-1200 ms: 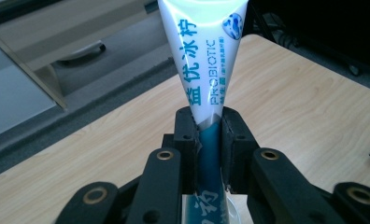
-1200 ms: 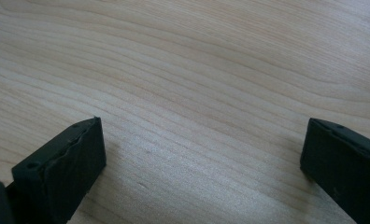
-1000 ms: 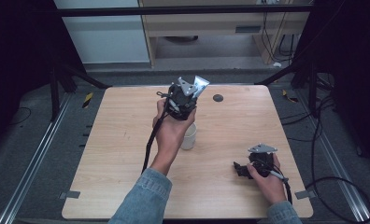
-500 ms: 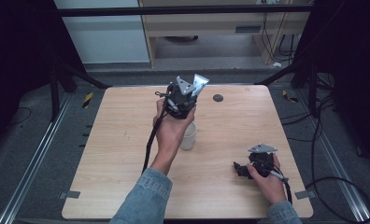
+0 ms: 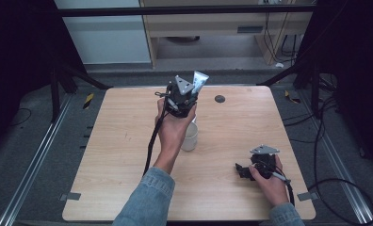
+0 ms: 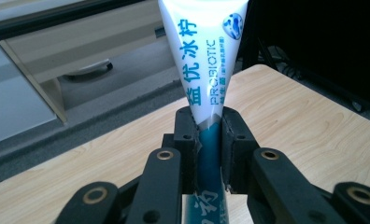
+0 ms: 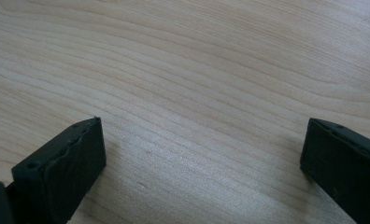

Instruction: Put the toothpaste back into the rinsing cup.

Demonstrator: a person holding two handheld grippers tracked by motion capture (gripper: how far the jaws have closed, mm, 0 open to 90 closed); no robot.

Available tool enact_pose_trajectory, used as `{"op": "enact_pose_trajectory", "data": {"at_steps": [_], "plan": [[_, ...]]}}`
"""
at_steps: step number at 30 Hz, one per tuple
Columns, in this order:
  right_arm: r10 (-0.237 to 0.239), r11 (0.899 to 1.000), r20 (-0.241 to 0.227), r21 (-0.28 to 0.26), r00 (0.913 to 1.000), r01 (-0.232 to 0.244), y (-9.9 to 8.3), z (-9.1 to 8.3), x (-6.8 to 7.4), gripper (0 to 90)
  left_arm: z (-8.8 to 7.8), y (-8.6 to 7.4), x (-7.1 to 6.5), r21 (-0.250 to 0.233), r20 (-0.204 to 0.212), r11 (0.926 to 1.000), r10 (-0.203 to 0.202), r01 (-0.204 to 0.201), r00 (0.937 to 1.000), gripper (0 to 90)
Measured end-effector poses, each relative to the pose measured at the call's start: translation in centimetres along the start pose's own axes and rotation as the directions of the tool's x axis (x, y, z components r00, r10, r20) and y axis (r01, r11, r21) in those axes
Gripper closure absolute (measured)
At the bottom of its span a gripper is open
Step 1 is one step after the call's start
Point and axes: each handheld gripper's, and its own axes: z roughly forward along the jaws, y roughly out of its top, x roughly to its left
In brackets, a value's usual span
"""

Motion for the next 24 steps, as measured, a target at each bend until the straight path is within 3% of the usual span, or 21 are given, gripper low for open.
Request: {"op": "enact_pose_trajectory", "data": {"at_steps": [10, 11, 13, 16, 17, 24], "plan": [[0.001, 1.000, -0.001, 0.000, 1.0000, -0.001, 0.0, 0.0, 0.0, 0.4, 0.1, -1.3, 0.4, -0.083, -0.004, 0.9963, -0.026, 0.025, 0.9997, 78.4], [0.002, 1.000, -0.001, 0.000, 1.0000, -0.002, 0.0, 0.0, 0.0, 0.4, 0.2, -1.7, 0.5, -0.108, 0.003, 0.9939, -0.022, 0.022, 0.9998, 78.4], [0.001, 1.000, -0.001, 0.000, 1.0000, -0.001, 0.0, 0.0, 0.0, 0.4, 0.2, -1.9, 0.6, -0.111, 0.005, 0.9937, -0.019, 0.020, 0.9998, 78.4], [0.001, 1.000, -0.002, 0.000, 1.0000, -0.001, 0.0, 0.0, 0.0, 0.4, 0.4, -2.5, 0.7, -0.111, 0.026, 0.9925, -0.049, 0.052, 0.9985, 78.4], [0.001, 1.000, -0.002, 0.000, 1.0000, -0.001, 0.0, 0.0, 0.0, 0.4, 0.5, -2.8, 0.8, -0.129, 0.035, 0.9886, -0.074, 0.078, 0.9966, 78.4], [0.001, 1.000, -0.002, 0.000, 1.0000, -0.001, 0.0, 0.0, 0.0, 0.4, 0.9, -3.7, 1.1, -0.142, 0.034, 0.9871, -0.069, 0.073, 0.9971, 78.4]]}}
